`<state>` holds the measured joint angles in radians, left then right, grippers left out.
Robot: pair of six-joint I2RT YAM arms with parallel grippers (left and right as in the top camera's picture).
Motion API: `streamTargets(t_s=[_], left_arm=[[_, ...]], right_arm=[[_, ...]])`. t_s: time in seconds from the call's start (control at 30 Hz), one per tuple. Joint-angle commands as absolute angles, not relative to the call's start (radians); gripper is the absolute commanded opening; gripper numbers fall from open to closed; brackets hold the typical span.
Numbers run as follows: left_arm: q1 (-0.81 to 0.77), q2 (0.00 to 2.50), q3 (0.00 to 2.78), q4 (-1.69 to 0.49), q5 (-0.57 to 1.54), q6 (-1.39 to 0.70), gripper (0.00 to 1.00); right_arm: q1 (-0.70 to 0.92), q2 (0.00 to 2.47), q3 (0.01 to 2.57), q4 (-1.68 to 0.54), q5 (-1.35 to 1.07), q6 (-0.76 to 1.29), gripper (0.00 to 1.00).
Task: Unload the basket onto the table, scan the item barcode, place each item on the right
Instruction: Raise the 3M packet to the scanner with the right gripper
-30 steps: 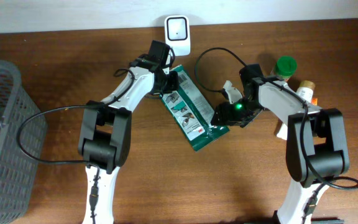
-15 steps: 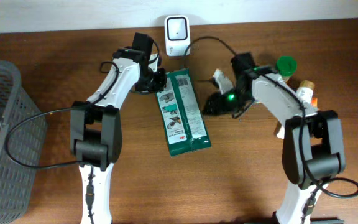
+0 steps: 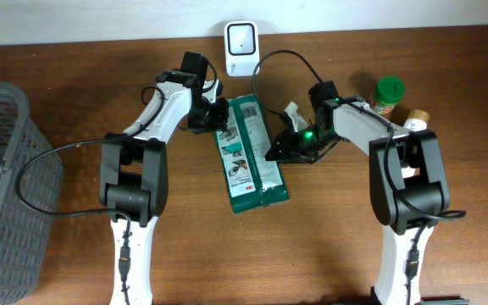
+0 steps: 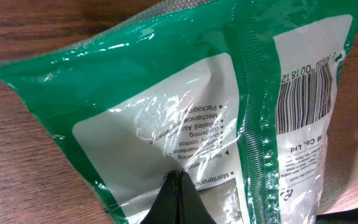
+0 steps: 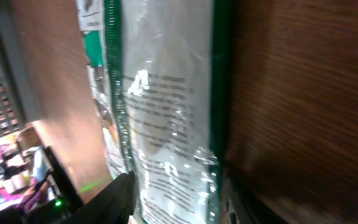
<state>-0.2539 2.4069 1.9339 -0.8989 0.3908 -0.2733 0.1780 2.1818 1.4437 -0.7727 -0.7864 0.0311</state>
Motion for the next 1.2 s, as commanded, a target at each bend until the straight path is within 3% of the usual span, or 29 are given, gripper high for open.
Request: streamTargets(t_s=[0.0,0.1,0.13,0.2,0.37,0.63,0.8,0.93,1.0,1.07,1.1,1.17], left_arm=[[-0.254,2.459,1.913,-0.913,0.402,-0.276,0.00],[-0.254,2.459,1.913,-0.913,0.405,-0.276,0.00],[-0.254,2.459,1.913,-0.913,0.405,-0.276,0.00],[-0.254,2.459,1.913,-0.914,0.405,-0.276,0.00],[-0.254,2.459,1.913,-0.911,0.404,-0.275,0.00],[-0.152,2.291,1.976,-1.020,0.396,-0.204,0.01],[-0.023,2.165,1.976,-1.031,0.344,-0.154,0.19],[0.045,2.162,1.976,-1.048,0.317,-0.119,0.52],[0.075,2.161,1.976,-1.075,0.317,0.065,0.54],[0.096,2.161,1.976,-1.085,0.316,0.088,0.75],[0.102,2.161,1.976,-1.086,0.314,0.088,1.00],[0.108,2.161,1.976,-1.086,0.279,0.088,0.99]], right_arm=[[0.199,2.234,1.440,-0.730,-0.890,0.047,0.46],[0.260,2.236,1.440,-0.617,-0.886,0.153,0.49],[0.288,2.236,1.440,-0.546,-0.878,0.201,0.44],[0.307,2.236,1.440,-0.489,-0.879,0.219,0.25],[0.242,2.233,1.440,-0.494,-0.913,0.219,0.04],[0.228,2.076,1.448,-0.645,-0.965,-0.009,0.04],[0.228,1.866,1.459,-0.770,-1.042,-0.192,0.04],[0.228,1.729,1.459,-0.826,-1.155,-0.284,0.04],[0.228,1.670,1.459,-0.832,-1.159,-0.297,0.04],[0.228,1.642,1.459,-0.832,-1.159,-0.303,0.04],[0.229,1.636,1.459,-0.831,-1.139,-0.303,0.04],[0.234,1.636,1.459,-0.825,-0.880,-0.262,0.04]])
